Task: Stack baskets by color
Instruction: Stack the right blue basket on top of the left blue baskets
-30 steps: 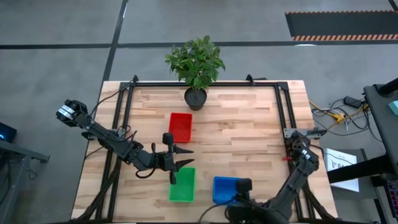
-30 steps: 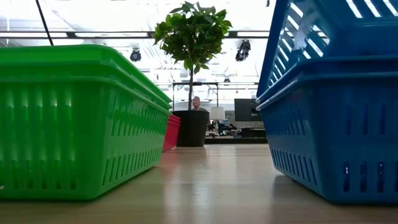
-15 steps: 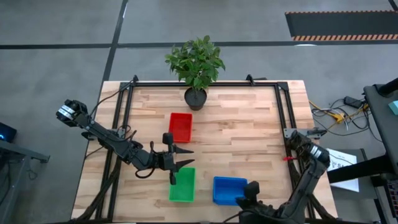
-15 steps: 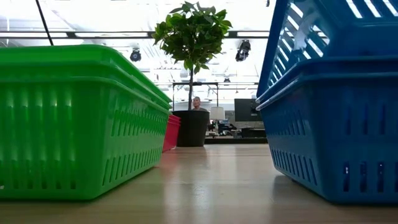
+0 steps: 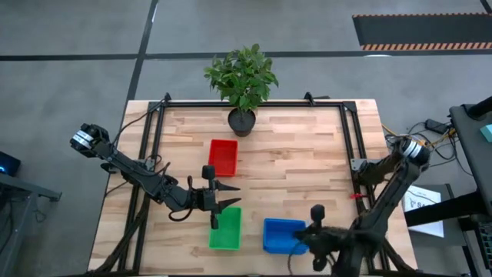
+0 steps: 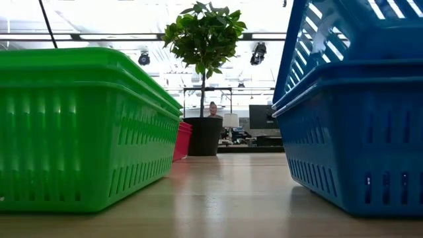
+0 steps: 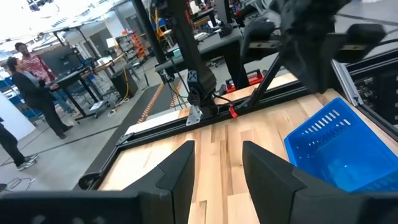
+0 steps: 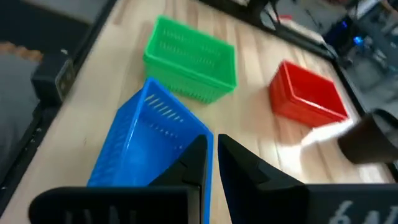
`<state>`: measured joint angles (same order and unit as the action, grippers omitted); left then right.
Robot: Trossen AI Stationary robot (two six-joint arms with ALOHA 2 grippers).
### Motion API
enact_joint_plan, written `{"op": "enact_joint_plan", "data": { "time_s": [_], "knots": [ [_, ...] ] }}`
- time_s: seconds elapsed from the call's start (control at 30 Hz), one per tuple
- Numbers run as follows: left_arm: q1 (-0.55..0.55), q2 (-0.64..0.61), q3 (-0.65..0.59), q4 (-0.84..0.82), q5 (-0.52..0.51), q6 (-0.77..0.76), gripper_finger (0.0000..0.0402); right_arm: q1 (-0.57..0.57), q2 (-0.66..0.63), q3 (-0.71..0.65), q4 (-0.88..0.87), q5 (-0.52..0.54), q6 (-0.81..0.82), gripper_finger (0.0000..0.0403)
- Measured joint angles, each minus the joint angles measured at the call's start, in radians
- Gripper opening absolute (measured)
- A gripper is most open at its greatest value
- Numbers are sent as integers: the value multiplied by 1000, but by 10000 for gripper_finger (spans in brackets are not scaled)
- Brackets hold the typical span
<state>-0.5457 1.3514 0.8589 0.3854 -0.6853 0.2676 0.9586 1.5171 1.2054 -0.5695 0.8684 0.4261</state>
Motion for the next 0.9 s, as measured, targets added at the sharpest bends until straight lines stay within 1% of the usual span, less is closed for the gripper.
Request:
{"op": "enact_joint_plan", "data": {
  "time_s": [0.23,0.37,0.5,0.6,0.7,0.8,0.9],
  "knots": [
    [0,0,0,8,0,-1,118,-14,-214,-356,540,-3,-280,31],
    [0,0,0,9,1,-12,118,-14,-328,-537,815,-12,-375,31],
    [0,0,0,9,1,-27,118,-15,-402,-719,1104,-59,-459,31],
    [0,0,0,9,1,-33,118,-17,-428,-829,1304,-64,-516,31],
    [0,4,0,12,1,-69,118,-30,-444,-912,1451,-64,-564,31],
    [0,24,0,19,1,-96,118,-86,-449,-966,1549,-81,-570,31],
    [0,56,0,51,1,-104,118,-186,-449,-988,1556,-210,-556,31]
  ]
}}
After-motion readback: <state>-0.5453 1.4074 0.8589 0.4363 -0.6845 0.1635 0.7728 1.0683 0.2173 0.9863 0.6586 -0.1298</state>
